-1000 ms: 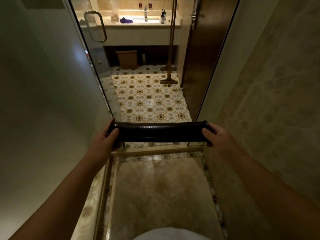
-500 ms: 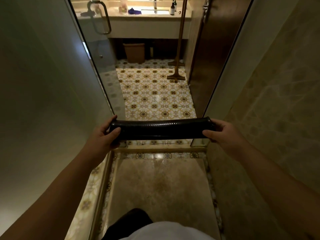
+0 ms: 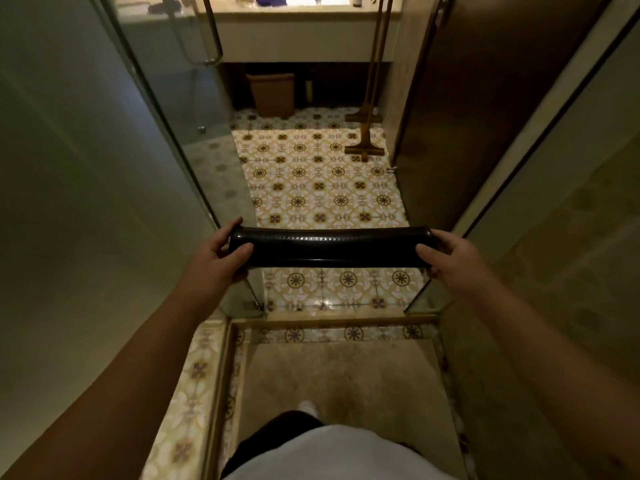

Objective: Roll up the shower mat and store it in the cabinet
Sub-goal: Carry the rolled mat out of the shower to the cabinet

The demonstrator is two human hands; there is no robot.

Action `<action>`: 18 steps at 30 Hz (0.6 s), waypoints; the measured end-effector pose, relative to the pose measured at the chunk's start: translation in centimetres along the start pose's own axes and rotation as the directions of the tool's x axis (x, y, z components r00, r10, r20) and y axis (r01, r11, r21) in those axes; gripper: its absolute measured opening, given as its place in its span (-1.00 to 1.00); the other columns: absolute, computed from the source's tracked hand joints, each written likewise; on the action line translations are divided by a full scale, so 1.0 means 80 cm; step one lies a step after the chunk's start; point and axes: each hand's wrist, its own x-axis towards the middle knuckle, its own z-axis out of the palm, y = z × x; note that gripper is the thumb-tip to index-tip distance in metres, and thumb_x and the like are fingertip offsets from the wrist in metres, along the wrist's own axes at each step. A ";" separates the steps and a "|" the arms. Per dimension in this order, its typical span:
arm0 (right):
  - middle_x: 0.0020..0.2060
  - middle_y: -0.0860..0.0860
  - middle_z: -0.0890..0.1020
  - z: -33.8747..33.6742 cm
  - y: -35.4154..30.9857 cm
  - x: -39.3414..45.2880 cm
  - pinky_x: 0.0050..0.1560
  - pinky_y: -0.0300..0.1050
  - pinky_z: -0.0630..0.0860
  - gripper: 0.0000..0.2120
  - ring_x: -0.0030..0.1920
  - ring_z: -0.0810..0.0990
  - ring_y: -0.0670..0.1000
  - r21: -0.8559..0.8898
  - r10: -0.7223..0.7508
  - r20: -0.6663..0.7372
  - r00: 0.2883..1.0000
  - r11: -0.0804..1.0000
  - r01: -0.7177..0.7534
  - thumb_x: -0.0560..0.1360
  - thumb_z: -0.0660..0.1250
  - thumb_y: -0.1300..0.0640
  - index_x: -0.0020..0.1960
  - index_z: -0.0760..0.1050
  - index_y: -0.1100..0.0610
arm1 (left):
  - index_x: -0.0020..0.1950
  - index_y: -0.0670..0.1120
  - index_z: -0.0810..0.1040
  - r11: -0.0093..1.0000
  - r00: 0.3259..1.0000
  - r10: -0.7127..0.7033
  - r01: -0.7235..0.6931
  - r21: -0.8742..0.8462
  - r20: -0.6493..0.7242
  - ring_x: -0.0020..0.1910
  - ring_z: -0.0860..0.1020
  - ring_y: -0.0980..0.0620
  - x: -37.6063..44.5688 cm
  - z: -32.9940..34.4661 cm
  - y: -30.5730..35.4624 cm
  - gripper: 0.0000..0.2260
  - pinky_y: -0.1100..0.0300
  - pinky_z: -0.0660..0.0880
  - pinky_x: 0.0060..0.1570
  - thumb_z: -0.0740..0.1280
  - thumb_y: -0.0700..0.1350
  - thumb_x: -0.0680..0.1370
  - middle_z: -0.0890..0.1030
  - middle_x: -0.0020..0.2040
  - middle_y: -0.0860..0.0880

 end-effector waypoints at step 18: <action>0.02 0.01 0.67 -0.003 -0.030 0.325 0.12 0.13 0.53 -0.66 0.06 0.64 0.07 0.057 0.107 0.043 0.993 0.992 -0.109 0.40 0.49 0.13 0.14 0.56 -0.09 | 0.12 0.37 0.54 0.999 0.996 -0.039 0.040 0.007 -0.081 -0.08 0.64 0.10 0.303 0.061 0.016 -0.59 0.23 0.55 -0.24 0.37 -0.18 0.53 0.57 0.08 0.12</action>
